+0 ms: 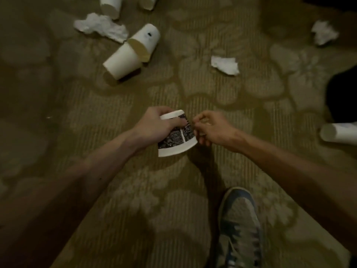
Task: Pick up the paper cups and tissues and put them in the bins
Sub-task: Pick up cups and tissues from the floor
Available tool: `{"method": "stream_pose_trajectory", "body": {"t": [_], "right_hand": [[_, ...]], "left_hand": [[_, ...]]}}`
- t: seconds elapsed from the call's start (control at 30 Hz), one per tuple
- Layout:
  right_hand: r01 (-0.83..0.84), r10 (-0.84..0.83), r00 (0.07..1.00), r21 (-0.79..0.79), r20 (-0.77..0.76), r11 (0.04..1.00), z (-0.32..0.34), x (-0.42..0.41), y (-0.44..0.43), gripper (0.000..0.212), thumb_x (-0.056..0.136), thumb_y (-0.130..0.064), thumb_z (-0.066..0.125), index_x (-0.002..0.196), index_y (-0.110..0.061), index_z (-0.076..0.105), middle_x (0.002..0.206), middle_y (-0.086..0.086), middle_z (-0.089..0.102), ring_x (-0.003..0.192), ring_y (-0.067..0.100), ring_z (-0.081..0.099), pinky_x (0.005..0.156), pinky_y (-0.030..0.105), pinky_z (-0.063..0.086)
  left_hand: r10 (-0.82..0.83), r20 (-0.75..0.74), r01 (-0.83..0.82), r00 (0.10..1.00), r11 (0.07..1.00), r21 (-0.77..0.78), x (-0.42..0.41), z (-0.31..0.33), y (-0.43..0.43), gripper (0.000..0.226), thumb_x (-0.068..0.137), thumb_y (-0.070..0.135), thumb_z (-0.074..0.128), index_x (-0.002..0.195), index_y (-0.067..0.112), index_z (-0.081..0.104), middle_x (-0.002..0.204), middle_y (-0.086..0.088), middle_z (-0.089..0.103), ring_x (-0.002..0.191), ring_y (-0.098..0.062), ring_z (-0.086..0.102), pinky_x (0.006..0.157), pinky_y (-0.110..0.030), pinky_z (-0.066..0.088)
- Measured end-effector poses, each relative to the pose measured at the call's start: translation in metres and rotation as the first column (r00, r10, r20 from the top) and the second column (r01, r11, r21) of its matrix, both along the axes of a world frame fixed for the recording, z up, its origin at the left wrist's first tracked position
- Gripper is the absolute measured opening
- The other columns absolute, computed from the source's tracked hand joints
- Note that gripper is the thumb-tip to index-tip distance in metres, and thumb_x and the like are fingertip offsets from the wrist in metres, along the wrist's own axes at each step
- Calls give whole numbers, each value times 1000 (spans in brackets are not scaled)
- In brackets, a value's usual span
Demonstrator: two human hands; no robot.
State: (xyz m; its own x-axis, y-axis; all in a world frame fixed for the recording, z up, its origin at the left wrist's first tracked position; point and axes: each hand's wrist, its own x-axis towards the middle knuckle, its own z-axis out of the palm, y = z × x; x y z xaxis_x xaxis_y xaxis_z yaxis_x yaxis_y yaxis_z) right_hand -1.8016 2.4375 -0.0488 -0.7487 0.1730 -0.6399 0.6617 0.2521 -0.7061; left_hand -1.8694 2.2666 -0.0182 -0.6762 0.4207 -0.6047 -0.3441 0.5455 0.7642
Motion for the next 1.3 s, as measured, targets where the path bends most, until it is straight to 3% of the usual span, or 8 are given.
{"method": "stream_pose_trajectory", "body": {"t": [0.17, 0.33, 0.53, 0.8, 0.97, 1.13, 1.23, 1.3], "right_hand": [[78, -53, 993, 263, -101, 962, -4, -26, 71, 19, 103, -31, 45, 89, -24, 57, 76, -5, 58, 62, 9, 52, 52, 25, 39], [231, -163, 968, 432, -189, 872, -14, -82, 127, 51, 99, -57, 36, 132, -18, 45, 109, 0, 61, 90, 19, 59, 73, 34, 45], [39, 39, 993, 626, -109, 779, -43, -121, 161, 76, 91, -74, 32, 151, -29, 25, 152, 18, 28, 137, 37, 35, 108, 55, 32], [-70, 438, 873, 835, -213, 546, -71, -123, 173, 60, 90, -67, 44, 122, -18, 57, 122, 17, 48, 112, 35, 45, 92, 48, 36], [-29, 471, 853, 881, -224, 472, -73, -125, 170, 48, 99, -49, 43, 105, -6, 63, 107, 19, 52, 99, 35, 45, 82, 45, 36], [44, 344, 889, 804, -302, 593, -70, -126, 173, 38, 99, -31, 48, 92, 1, 66, 102, 20, 54, 97, 33, 47, 81, 38, 33], [276, -11, 884, 502, -467, 819, -58, -117, 171, 15, 96, -17, 51, 86, -10, 60, 87, 11, 56, 81, 18, 48, 70, 31, 29], [402, -205, 855, 359, -476, 842, -48, -87, 180, 13, 95, -16, 51, 86, -22, 46, 77, -7, 50, 68, 2, 44, 61, 28, 30]], "left_hand": [[-17, 25, 17, 1000, 1000, -12, -11, 1, 54, 17, 85, 25, 75, 99, 16, 70, 92, -1, 72, 81, -10, 69, 75, -29, 56], [39, 39, -37, 998, 999, -28, -39, -1, 96, 17, 85, 23, 75, 98, 14, 71, 96, -7, 74, 90, -20, 72, 80, -35, 57], [69, 62, -66, 996, 997, -48, -74, -15, 140, 22, 82, 26, 77, 101, 17, 71, 92, -3, 76, 85, -17, 73, 76, -31, 60], [-109, 37, 115, 993, 965, -236, -104, -22, 157, 25, 84, 32, 75, 103, 18, 66, 90, 3, 70, 75, -5, 67, 50, -16, 52], [-245, -2, 236, 970, 937, -258, -115, -11, 166, 28, 85, 37, 73, 106, 20, 66, 100, 0, 67, 92, -14, 65, 69, -30, 56], [-260, -40, 253, 965, 958, -137, -125, -11, 187, 14, 83, 32, 76, 90, 27, 65, 86, 8, 71, 76, -2, 68, 60, -20, 53], [-255, -68, 246, 965, 963, -109, -128, -19, 209, 14, 81, 33, 78, 90, 27, 69, 80, 10, 73, 71, 1, 69, 61, -20, 53], [-401, -109, 389, 910, 914, -114, -123, -25, 231, 14, 81, 36, 77, 90, 27, 70, 77, 12, 73, 69, 3, 68, 59, -16, 52]]}}
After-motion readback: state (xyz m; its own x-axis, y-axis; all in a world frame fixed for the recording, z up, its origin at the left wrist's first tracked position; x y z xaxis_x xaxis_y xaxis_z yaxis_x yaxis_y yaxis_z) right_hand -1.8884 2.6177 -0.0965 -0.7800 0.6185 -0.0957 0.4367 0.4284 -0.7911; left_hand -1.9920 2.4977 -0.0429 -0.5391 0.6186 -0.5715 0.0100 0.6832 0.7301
